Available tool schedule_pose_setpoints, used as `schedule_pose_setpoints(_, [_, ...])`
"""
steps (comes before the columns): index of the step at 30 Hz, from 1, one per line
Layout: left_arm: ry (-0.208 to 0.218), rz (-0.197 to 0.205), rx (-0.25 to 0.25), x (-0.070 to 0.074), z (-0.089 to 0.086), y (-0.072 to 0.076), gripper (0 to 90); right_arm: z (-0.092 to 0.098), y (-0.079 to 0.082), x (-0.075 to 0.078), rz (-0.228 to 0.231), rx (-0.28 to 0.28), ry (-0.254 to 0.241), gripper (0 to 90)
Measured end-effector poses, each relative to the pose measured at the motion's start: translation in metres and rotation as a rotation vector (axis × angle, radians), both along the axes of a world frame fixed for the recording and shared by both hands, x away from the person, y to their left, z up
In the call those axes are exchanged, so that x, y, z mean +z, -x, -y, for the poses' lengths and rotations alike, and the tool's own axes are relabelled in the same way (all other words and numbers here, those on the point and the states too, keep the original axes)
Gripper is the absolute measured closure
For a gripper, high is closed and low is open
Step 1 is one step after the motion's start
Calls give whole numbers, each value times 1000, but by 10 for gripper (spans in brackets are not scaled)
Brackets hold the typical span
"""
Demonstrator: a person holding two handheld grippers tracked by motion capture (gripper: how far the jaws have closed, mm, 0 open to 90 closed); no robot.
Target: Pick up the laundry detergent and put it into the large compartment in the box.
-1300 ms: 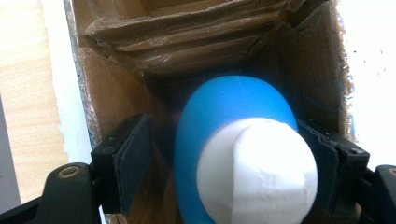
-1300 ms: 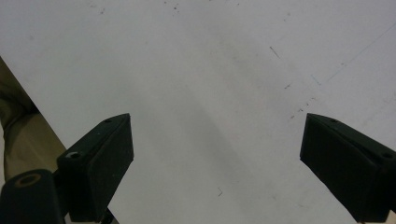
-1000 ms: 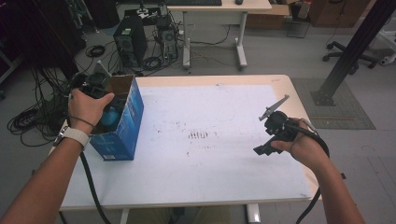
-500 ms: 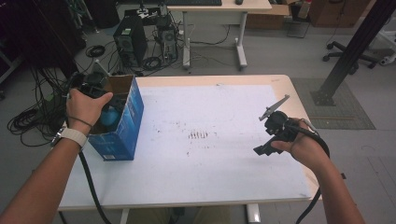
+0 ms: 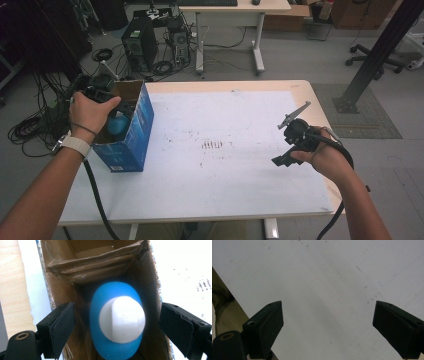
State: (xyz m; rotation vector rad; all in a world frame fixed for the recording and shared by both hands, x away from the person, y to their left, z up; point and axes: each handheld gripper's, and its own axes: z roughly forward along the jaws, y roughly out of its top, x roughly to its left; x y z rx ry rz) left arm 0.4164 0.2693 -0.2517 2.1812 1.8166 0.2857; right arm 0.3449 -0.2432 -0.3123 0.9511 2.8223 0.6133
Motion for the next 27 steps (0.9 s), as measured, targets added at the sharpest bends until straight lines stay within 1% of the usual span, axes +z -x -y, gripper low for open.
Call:
schedule_pose_setpoints(5, [-3,11,-5,8,-1,2,140,1,1,1,1,-2,2,98])
schedule_pose_setpoints(8, [-20,11,-9,13,0,3,140,1,1,2,3,-2,0,98])
schedule_pose_setpoints(10, [-19,9,-18,16,0,4,140,0,2,3,5,-1,0,98])
schedule_pose_setpoints(12, [-26,13,-26,19,1,5,140,0,2,4,6,-1,0,98])
schedule_pose_setpoints(14, [-23,16,-39,23,3,6,140,0,2,4,6,0,1,98])
schedule_pose_setpoints(17, [-39,17,-49,26,6,8,140,-1,2,5,6,1,1,98])
schedule_pose_setpoints(18, [-46,11,-57,27,6,8,140,-1,2,5,7,1,0,98])
schedule_pose_setpoints(27, [-41,22,-96,37,15,12,140,-3,2,7,10,4,0,98])
